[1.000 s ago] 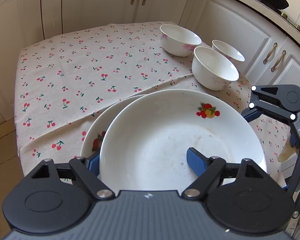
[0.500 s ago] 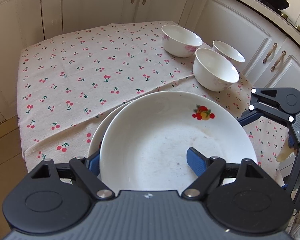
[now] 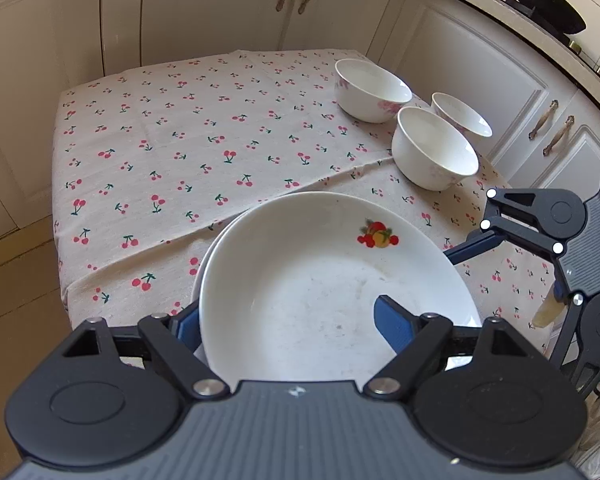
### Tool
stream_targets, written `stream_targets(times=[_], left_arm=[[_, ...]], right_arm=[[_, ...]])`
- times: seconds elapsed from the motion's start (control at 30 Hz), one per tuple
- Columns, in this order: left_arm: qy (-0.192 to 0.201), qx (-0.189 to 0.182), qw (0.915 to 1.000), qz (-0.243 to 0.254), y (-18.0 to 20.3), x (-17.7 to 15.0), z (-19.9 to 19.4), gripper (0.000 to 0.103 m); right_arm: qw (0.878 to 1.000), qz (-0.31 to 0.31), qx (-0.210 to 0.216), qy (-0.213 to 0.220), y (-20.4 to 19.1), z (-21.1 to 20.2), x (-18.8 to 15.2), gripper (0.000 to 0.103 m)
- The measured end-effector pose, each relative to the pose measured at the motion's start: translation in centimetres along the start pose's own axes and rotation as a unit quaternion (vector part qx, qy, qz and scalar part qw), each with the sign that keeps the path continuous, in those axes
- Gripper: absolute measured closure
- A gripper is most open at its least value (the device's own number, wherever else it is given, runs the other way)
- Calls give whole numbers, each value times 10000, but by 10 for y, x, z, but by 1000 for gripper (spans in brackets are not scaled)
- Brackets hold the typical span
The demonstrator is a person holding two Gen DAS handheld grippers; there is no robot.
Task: Organize plates and bowls
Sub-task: 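Lower the held plate with the left tool onto the plate stack, then open the left tool and withdraw it from the stacked plates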
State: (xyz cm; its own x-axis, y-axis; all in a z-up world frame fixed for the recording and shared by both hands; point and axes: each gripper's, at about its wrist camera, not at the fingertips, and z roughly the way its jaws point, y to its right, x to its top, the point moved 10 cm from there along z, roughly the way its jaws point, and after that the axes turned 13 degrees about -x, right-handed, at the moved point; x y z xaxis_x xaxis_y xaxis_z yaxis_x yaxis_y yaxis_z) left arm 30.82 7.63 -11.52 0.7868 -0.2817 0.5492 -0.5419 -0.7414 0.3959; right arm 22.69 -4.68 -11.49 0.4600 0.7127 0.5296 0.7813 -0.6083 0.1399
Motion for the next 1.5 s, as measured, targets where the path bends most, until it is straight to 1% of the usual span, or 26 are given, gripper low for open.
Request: stream_targets(times=[0.1, 0.27, 0.4, 0.57, 0.7, 0.83, 0.9, 0.97, 1.1, 1.17, 1.27, 1.4, 1.5], left_arm=[[35, 33, 10000, -20, 0, 0, -3, 18], [101, -18, 9999, -128, -2, 0, -7, 17], [116, -6, 9998, -147, -2, 0, -7, 17], [168, 19, 9996, -213, -3, 0, -9, 17], [175, 174, 9995, -193, -2, -2, -15, 16], [207, 263, 9991, -275, -7, -5, -18, 16], [264, 252, 9992, -190, -4, -5, -18, 15], [284, 329, 9990, -38, 0, -3, -18, 15], [458, 357, 9981, 185, 13, -1, -19, 14], [534, 410, 9972, 323, 21, 0, -20, 10], [664, 454, 9955, 491, 34, 0, -21, 7], [719, 413, 9949, 578, 50, 1, -16, 7], [641, 300, 9958, 576, 60, 0, -8, 7]], right_arm=[[10000, -18, -19, -23, 1, 4, 1, 0], [9998, -66, -110, -151, 3, 9, -1, 0], [9995, -109, -178, -218, 4, 8, -2, 0], [9993, -137, -305, -177, 5, -1, -7, 0], [9992, -30, -380, -70, 5, -11, -12, 0], [9990, 128, -415, 111, 4, -20, -15, 0], [9986, 253, -406, 208, 3, -24, -15, 0], [9979, 379, -419, 308, 3, -28, -13, 0], [9952, 475, -675, 534, 5, -36, -11, 0], [9925, 473, -920, 646, 7, -39, -11, 0], [9869, 532, -1285, 815, 12, -45, -15, 0], [9795, 817, -1551, 989, 21, -51, -20, 0], [9723, 1118, -1724, 1113, 28, -57, -25, 0]])
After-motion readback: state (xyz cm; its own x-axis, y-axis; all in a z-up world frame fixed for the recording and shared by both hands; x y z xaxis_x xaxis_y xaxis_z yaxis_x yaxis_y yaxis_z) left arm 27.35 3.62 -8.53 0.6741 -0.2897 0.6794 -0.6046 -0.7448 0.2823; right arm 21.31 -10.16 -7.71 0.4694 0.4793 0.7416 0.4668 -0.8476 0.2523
